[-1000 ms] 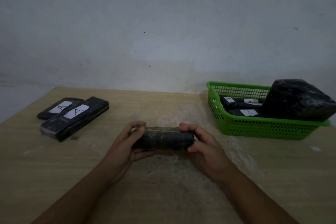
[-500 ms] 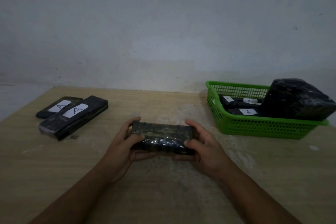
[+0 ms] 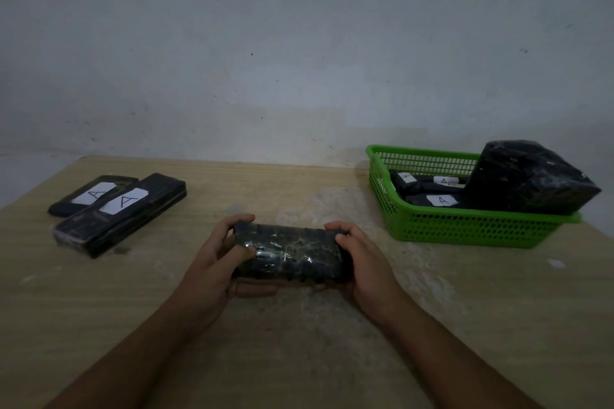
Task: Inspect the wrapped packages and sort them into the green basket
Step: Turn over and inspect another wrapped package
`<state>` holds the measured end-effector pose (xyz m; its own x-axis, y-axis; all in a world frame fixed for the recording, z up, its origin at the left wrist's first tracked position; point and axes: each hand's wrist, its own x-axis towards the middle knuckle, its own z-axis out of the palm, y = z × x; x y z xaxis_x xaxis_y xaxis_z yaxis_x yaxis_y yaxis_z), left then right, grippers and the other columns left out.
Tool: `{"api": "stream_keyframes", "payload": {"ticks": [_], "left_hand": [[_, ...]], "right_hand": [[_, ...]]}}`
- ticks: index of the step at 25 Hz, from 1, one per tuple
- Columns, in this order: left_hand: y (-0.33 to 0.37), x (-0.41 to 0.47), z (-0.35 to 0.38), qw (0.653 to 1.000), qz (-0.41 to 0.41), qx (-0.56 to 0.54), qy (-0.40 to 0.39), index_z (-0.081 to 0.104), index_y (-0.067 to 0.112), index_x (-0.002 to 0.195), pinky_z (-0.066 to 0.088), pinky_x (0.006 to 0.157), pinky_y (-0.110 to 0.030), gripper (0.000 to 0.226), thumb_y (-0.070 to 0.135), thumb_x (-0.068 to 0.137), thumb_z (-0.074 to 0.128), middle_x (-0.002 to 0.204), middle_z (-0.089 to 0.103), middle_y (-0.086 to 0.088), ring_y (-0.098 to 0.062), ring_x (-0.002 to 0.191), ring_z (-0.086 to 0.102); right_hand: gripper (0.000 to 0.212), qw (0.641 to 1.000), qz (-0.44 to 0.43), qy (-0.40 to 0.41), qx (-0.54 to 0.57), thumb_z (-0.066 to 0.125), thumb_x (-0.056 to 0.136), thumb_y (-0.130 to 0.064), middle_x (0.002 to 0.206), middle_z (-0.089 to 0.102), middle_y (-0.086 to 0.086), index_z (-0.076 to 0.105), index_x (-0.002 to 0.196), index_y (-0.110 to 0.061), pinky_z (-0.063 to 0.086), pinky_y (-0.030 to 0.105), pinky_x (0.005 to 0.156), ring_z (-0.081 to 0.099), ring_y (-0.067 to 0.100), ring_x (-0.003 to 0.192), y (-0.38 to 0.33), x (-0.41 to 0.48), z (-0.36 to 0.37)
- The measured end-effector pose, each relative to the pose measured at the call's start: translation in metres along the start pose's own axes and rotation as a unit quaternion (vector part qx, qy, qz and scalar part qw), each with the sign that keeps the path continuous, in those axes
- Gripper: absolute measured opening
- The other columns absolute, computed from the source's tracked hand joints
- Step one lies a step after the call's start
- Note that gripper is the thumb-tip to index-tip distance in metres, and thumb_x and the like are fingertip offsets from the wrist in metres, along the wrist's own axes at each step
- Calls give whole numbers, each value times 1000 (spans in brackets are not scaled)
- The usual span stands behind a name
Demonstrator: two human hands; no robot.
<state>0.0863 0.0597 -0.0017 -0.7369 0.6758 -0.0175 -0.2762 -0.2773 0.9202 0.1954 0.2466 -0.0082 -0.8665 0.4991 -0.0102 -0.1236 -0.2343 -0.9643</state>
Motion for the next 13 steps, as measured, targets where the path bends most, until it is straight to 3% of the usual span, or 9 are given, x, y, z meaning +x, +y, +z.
{"api": "stream_keyframes", "payload": {"ticks": [3,7,10,11,13], "left_hand": [[3,-1,5,998,-55,-22,30,59,16,110,58,65,-58,26,11,96,38,107,64,-14,-39,91,66],[4,0,6,995,-32,21,92,66,8,90,59,55,-49,22,18,95,47,89,69,-17,-34,75,69],[4,0,5,995,0,21,97,65,4,86,58,52,-49,22,12,94,47,85,67,-21,-34,69,69],[4,0,4,996,9,20,88,65,3,85,58,53,-50,21,11,94,46,84,66,-21,-34,67,69],[3,0,4,997,31,40,67,64,2,85,58,57,-48,22,8,94,44,83,64,-23,-34,67,68]], "right_hand": [[23,998,-44,-11,-50,45,96,-13,108,65,18,66,98,-23,58,48,64,67,34,90,0,-2,0],[23,996,-49,-11,-69,44,97,-8,102,66,15,64,101,-17,55,32,54,68,18,80,1,-3,5],[22,998,-39,0,-49,50,92,-22,106,68,16,71,97,-21,56,41,74,67,28,95,3,0,7],[23,998,-37,11,-47,50,92,-24,104,70,15,72,94,-20,57,41,74,68,26,94,3,0,8],[26,998,-31,24,-53,47,96,-17,95,71,14,72,88,-14,56,34,59,71,20,81,2,-1,9]]}}
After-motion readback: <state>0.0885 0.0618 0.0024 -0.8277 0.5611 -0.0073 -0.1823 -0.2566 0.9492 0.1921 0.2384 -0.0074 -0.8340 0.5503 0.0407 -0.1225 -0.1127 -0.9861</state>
